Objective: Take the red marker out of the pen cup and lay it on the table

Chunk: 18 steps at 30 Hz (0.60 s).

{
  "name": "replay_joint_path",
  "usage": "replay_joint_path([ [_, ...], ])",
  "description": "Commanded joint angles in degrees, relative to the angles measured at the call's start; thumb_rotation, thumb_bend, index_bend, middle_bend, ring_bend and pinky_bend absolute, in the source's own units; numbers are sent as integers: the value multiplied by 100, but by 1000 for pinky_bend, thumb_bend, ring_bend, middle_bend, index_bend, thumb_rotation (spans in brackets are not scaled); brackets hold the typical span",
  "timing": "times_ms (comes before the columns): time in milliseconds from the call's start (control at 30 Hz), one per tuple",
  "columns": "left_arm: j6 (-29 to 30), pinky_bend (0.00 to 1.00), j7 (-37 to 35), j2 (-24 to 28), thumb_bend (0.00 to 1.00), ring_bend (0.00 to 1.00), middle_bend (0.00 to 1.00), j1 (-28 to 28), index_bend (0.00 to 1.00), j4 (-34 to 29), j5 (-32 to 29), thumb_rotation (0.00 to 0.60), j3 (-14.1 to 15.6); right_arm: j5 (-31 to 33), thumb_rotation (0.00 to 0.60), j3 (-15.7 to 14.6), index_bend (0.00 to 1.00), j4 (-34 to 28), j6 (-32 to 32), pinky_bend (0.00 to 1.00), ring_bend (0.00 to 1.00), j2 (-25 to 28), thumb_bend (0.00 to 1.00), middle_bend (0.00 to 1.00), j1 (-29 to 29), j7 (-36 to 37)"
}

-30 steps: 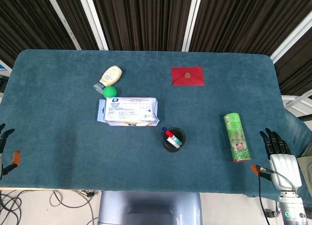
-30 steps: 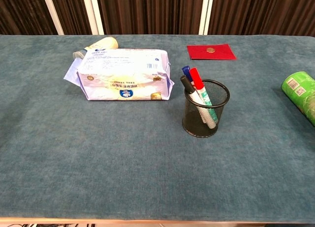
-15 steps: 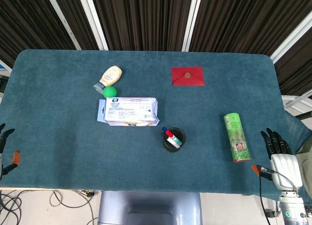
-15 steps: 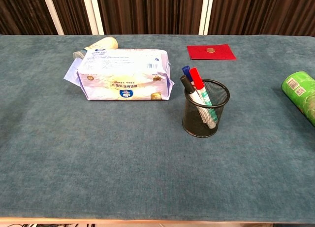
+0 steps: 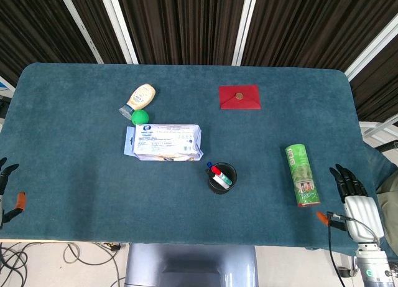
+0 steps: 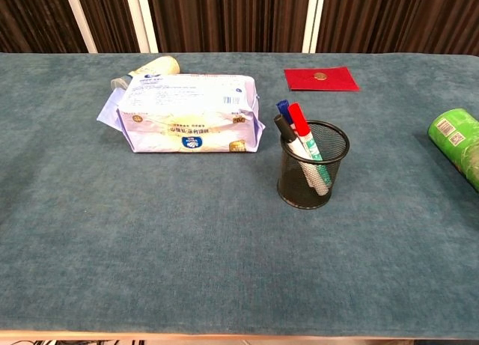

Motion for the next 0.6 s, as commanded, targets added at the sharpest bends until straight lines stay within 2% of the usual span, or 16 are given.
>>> replay_joint_path([
  [33,-4,44,10,-3,450,78,29,-10,152,-5,13,600,-1,-54,600,12,44,-152,-467,162,38,420,200,0,271,571],
  [267,-40,44,41,-14,450,78,29,-28,153,-19,18,600,14,313,600,488,126,-552,-1490,162,39,864,252,0,1084,1163],
  [367,-50,44,41,-18,450,78,29,-33,152,-18,4,600,9,612,600,673,164,-576,-1897,162,40,806,302,0,1400,1136],
  [467,-62,44,45,-21,452,78,29,-38,152,-15,-19,600,3,883,600,798,217,-690,-2299,162,42,706,413,0,1676,1222],
  [600,-79,44,26,-18,453,78,29,-38,153,-12,-59,600,-5,1330,600,960,297,-733,-2762,162,44,448,458,0,2062,1083],
])
